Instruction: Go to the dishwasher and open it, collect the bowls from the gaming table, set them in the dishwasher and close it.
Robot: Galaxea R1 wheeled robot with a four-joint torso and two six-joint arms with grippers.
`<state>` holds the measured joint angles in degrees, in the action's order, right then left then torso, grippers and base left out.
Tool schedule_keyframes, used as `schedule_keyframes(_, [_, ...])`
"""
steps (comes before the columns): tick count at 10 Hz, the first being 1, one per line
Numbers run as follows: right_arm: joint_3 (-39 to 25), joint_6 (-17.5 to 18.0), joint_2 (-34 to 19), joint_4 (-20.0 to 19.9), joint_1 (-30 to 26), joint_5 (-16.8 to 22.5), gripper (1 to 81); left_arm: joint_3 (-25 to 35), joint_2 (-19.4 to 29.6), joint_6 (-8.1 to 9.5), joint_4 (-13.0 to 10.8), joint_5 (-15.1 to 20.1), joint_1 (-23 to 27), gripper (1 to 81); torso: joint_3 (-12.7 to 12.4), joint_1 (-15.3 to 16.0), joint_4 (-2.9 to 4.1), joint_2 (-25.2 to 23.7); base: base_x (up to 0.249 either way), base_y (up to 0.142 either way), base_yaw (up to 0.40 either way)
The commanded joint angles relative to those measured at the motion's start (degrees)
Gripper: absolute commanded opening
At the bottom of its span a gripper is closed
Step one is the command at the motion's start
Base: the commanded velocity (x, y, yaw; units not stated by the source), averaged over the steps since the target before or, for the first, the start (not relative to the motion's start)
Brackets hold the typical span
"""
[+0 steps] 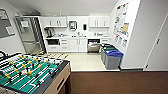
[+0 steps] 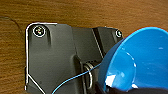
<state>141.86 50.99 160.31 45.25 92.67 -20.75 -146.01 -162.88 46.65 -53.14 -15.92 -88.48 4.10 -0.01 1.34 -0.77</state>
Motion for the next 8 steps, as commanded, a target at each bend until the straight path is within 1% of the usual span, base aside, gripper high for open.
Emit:
schedule_keyframes(1, [-0.37,-0.28,-0.93,1.15,-1.74,1.41,1.0,0.28,0.88,0.02,-0.21,1.24,1.95,1.0,0.00,0.01,0.00,0.00,0.169,0.000,0.000])
schedule_keyframes(8, [-0.28,-0.28,-0.84,1.15,-1.65,1.41,1.0,0.28,0.97,0.02,-0.12,0.80,1.95,1.0,0.02,0.01,0.00,0.00,0.177,0.000,0.000])
